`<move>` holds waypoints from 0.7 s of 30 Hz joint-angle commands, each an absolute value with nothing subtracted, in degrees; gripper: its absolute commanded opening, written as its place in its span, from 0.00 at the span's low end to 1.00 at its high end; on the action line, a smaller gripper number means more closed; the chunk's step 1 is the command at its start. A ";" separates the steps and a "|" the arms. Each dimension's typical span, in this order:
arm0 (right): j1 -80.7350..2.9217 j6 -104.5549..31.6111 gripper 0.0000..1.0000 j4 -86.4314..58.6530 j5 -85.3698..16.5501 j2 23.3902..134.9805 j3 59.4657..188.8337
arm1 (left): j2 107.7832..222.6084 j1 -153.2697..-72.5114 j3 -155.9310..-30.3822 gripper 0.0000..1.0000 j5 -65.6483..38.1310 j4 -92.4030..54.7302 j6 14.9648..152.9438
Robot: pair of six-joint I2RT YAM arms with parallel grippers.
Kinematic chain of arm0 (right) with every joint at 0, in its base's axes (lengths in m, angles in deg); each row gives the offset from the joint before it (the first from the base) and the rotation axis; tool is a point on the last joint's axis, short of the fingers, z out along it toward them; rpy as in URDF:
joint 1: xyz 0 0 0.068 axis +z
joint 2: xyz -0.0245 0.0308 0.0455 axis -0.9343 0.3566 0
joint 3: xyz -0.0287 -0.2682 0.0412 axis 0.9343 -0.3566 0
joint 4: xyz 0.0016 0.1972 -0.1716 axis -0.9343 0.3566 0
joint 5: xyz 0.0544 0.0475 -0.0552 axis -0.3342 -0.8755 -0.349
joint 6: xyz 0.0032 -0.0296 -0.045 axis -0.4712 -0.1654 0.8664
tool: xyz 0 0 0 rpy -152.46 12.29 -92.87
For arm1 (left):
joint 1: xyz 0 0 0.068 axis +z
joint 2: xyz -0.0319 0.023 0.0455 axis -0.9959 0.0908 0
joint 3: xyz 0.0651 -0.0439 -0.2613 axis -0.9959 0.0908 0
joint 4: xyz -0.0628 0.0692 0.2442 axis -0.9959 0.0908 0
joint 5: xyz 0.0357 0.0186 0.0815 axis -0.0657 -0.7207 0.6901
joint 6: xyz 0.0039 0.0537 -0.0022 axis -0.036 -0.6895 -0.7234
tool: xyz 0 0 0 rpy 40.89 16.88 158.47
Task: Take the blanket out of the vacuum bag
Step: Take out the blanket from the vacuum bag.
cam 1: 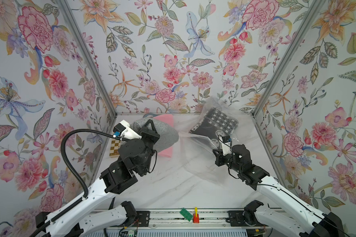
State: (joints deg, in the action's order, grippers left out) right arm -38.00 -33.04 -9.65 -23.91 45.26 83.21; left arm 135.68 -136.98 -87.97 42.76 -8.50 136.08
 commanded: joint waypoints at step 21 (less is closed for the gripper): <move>-36.24 -32.44 0.00 -6.70 -23.05 46.11 85.45 | 156.52 -102.58 -103.14 0.00 3.06 -14.75 132.48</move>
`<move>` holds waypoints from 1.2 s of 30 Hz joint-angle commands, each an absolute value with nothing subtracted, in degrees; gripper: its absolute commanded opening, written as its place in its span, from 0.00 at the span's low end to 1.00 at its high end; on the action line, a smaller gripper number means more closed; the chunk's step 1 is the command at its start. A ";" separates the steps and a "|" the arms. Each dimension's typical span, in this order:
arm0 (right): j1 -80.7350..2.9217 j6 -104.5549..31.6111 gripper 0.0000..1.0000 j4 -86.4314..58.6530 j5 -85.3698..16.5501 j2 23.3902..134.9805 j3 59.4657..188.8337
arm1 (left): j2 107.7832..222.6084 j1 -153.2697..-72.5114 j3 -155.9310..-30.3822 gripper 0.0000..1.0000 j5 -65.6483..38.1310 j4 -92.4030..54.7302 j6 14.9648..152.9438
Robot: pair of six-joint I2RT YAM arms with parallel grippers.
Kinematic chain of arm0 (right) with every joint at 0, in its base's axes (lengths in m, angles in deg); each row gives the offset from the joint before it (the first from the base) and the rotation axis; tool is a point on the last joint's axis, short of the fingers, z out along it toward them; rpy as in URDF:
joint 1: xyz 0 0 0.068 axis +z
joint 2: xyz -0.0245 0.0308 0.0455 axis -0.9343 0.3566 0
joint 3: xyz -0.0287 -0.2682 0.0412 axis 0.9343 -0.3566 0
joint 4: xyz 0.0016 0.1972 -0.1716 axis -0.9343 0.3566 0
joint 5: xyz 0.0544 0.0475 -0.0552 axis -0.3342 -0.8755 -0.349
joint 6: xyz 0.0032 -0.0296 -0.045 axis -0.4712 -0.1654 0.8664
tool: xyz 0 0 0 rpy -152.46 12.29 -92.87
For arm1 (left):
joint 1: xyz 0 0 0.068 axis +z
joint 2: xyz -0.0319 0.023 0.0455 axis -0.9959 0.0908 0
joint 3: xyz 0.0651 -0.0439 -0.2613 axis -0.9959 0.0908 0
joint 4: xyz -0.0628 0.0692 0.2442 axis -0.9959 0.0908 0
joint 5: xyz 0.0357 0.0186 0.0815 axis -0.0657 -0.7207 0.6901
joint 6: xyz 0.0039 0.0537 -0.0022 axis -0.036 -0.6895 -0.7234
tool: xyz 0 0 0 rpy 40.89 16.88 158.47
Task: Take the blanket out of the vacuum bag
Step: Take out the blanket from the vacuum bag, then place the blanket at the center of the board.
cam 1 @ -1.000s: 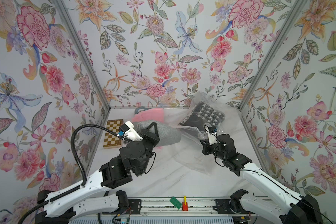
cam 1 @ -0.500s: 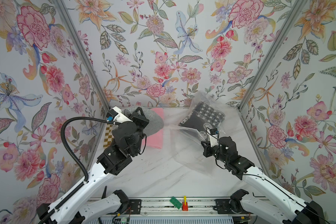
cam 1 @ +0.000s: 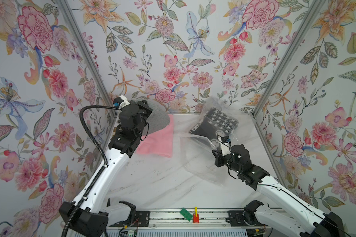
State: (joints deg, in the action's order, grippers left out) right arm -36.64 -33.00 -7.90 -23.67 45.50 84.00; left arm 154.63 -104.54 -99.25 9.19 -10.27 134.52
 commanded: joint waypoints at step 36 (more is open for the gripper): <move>-36.41 -32.27 0.00 -10.04 -22.96 58.08 90.22 | 196.59 -91.62 -133.26 0.00 -10.72 -20.49 122.09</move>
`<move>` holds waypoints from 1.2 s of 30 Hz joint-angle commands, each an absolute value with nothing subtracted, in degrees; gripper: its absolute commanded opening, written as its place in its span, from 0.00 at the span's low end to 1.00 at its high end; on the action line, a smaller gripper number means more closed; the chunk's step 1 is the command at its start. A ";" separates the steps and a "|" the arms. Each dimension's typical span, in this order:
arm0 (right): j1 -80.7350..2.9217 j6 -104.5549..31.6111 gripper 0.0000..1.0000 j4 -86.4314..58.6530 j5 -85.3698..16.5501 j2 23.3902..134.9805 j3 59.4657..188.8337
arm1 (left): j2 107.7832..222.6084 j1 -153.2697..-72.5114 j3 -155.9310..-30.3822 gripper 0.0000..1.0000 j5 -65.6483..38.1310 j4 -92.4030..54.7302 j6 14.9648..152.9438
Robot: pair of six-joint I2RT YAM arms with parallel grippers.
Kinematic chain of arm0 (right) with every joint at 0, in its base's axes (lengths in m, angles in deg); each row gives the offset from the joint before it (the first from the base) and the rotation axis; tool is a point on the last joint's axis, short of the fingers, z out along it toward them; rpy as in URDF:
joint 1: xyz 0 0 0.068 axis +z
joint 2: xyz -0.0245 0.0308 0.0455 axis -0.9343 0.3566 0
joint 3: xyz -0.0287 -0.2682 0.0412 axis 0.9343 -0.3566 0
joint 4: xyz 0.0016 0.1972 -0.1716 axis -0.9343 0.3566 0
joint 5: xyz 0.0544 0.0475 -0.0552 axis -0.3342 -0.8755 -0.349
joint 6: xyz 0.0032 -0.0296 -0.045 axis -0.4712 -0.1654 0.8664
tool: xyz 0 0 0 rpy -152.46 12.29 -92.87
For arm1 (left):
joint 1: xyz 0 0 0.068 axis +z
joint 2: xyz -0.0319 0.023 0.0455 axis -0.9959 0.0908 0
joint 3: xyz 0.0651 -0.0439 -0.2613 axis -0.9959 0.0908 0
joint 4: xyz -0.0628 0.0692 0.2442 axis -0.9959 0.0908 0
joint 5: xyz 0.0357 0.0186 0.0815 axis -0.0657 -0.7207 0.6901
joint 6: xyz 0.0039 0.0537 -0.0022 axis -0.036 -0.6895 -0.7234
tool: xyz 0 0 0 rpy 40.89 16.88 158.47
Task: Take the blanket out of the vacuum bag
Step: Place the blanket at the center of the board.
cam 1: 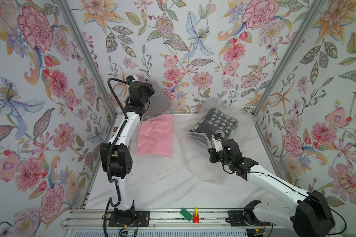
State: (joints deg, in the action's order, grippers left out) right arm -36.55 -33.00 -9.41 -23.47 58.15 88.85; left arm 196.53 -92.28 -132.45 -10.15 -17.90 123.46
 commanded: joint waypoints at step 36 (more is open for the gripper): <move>-37.10 -32.85 0.00 -13.38 -30.52 62.53 90.09 | 179.32 -98.41 -91.79 0.00 8.30 -28.65 143.14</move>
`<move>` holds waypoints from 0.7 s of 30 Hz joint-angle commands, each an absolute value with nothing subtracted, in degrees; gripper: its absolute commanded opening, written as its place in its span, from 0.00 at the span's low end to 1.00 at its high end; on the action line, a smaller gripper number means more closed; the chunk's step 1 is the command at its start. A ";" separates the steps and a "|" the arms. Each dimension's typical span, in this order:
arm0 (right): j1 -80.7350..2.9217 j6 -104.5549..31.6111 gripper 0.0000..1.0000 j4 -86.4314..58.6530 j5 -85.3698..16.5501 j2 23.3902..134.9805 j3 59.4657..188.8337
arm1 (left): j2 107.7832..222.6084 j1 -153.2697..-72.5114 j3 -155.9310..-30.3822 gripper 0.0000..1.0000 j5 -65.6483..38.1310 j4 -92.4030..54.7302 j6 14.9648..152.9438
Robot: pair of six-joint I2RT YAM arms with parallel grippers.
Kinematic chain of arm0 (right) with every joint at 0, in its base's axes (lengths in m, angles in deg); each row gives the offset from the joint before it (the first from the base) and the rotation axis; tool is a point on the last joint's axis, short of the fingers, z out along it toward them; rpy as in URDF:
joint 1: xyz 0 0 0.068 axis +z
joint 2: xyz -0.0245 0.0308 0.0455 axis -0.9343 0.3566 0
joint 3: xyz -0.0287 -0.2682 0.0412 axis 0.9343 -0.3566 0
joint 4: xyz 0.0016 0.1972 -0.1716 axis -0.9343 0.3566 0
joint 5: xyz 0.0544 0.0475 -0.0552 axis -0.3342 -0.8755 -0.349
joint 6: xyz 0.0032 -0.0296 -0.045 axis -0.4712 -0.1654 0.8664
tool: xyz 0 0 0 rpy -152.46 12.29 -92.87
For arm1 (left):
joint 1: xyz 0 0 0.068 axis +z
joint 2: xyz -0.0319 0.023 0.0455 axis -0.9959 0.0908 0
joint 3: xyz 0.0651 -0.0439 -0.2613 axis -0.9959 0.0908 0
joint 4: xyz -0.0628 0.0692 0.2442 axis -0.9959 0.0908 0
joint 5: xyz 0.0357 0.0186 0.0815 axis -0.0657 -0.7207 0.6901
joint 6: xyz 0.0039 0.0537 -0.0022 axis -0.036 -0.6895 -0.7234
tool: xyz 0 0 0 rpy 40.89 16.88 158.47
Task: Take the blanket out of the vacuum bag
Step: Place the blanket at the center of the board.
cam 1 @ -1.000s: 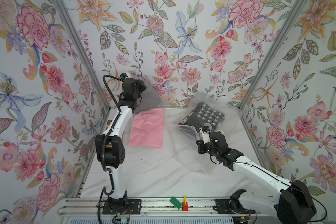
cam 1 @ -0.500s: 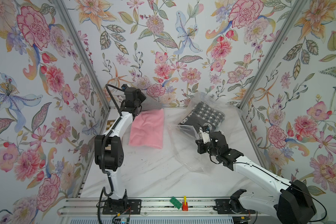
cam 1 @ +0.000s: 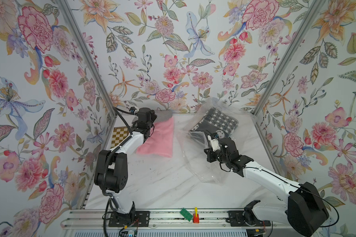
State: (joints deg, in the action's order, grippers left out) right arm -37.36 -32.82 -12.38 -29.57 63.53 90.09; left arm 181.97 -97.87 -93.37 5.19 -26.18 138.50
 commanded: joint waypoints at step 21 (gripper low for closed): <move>-37.82 -33.81 0.00 -10.49 -28.08 52.66 84.31 | 175.01 -105.71 -77.98 0.00 13.78 -24.39 163.54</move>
